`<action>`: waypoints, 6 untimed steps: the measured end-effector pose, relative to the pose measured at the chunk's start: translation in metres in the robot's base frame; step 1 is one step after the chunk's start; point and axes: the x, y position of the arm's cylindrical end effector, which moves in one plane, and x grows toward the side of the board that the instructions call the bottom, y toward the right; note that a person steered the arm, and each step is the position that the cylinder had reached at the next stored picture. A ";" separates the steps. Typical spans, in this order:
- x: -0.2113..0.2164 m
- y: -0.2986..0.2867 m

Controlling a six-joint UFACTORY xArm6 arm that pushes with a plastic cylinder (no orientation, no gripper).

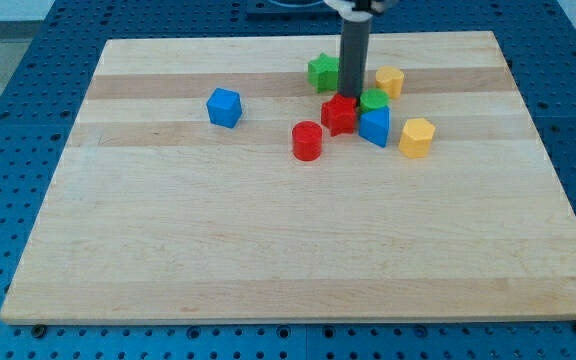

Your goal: Move the yellow hexagon towards the bottom

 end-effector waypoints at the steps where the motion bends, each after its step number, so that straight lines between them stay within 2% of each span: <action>1: 0.048 0.003; 3: 0.133 0.034; 4: 0.054 0.034; 5: 0.037 0.078; 6: 0.066 0.109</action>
